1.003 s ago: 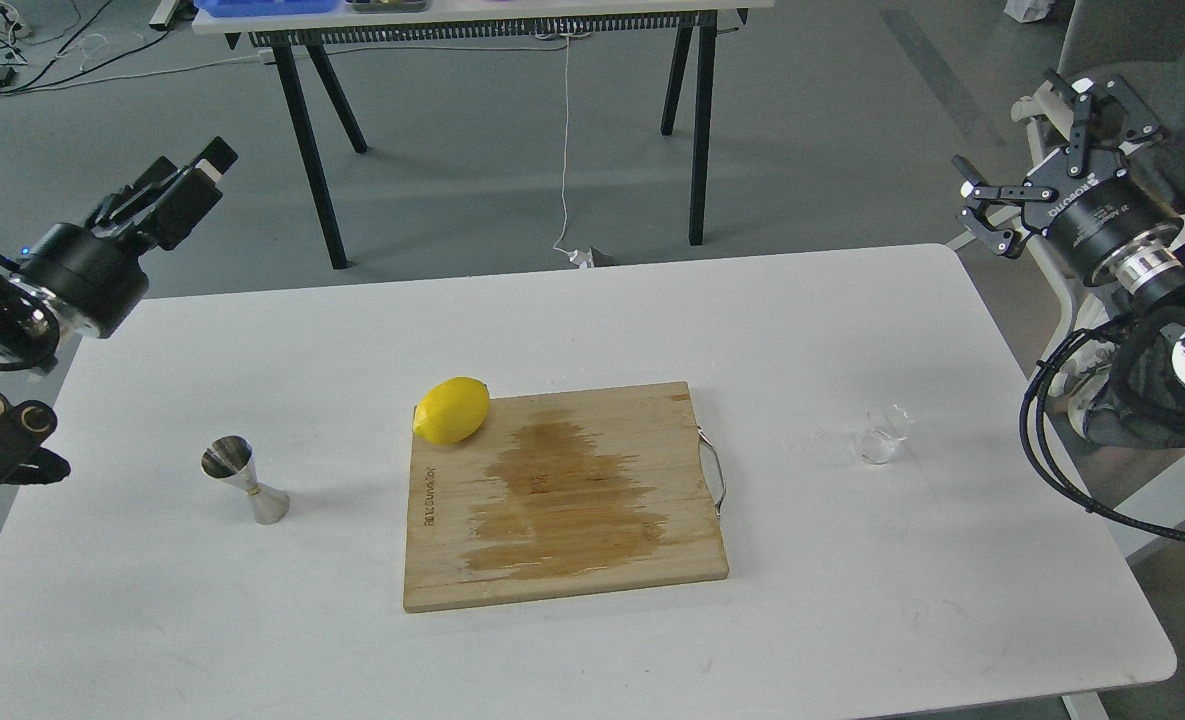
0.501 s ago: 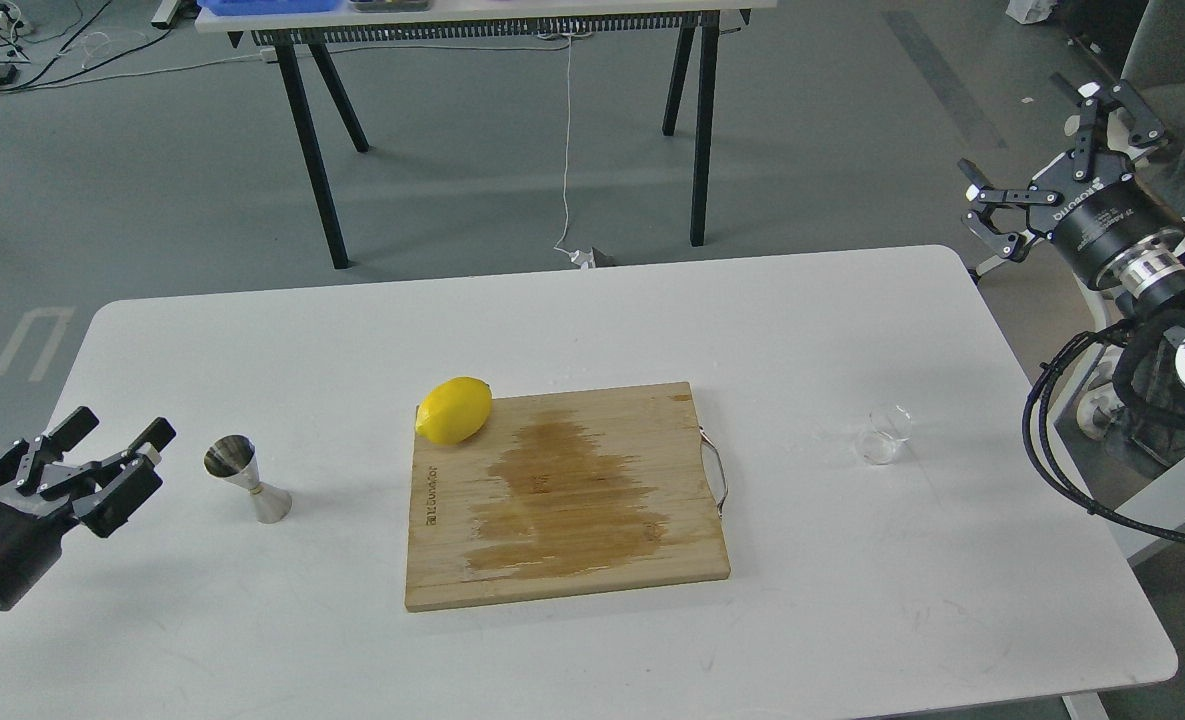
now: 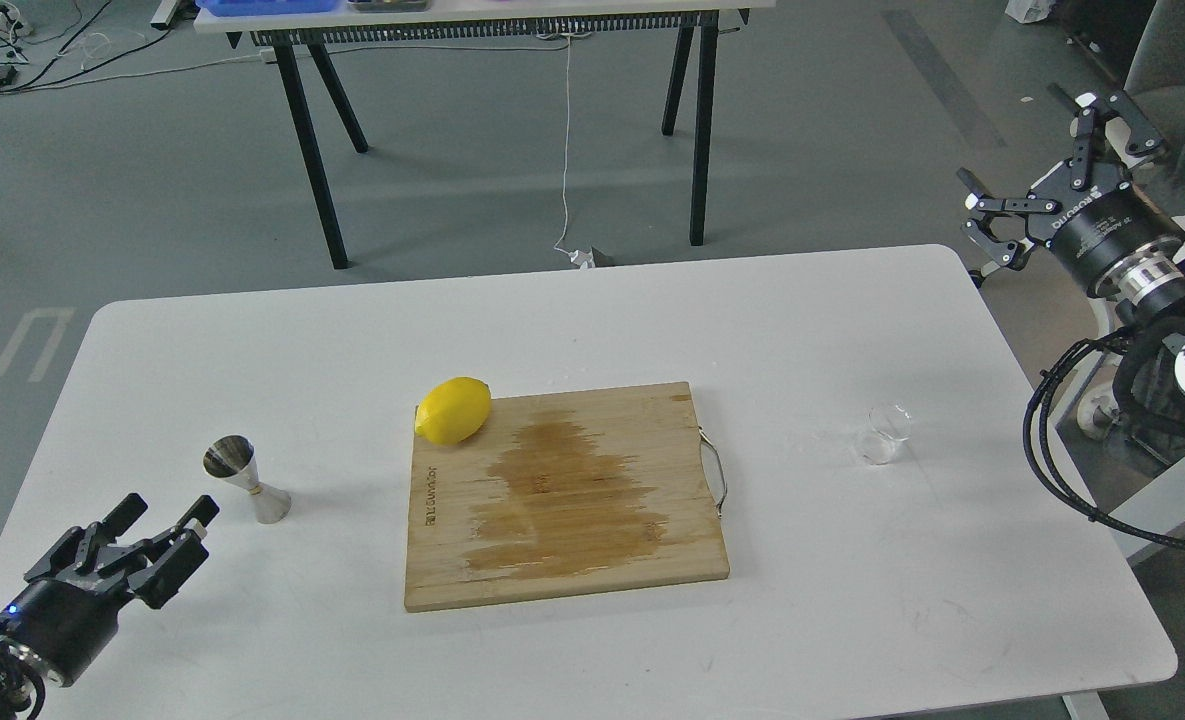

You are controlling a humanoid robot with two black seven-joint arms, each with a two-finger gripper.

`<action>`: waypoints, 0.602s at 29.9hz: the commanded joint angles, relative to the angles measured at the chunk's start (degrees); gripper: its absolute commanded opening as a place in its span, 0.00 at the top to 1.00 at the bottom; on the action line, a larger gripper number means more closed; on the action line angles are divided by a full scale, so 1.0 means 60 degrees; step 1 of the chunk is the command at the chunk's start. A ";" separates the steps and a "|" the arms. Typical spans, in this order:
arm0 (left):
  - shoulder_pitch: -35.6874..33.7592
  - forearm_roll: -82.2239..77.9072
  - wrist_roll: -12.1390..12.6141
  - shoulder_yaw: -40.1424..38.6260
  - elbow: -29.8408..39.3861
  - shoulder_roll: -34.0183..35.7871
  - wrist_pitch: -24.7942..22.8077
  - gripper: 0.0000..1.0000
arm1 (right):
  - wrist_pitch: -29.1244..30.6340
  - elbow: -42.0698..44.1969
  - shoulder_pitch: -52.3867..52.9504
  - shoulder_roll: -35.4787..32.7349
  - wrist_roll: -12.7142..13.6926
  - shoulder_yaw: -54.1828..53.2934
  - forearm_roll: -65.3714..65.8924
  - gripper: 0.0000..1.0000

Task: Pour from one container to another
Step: 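Close the left hand around the metal jigger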

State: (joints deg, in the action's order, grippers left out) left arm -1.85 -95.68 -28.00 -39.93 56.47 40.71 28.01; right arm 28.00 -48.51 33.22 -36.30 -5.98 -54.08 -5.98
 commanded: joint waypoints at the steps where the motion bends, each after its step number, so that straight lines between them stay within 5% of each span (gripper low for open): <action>1: -0.0044 -0.0006 -0.0001 0.0034 -0.0476 -0.0369 -0.0002 0.01 | 0.0000 -0.0001 0.0000 -0.0001 0.0000 -0.0009 0.0000 0.01; 18: -0.0717 -0.0006 -0.0001 0.0341 -0.1677 -0.1863 -0.0002 0.01 | 0.0000 -0.0031 -0.0059 -0.0015 0.0000 -0.0024 0.0000 0.01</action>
State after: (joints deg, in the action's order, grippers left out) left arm -5.40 -95.74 -27.99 -38.75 47.95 31.06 28.00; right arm 28.00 -48.60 32.88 -36.45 -5.97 -54.23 -5.98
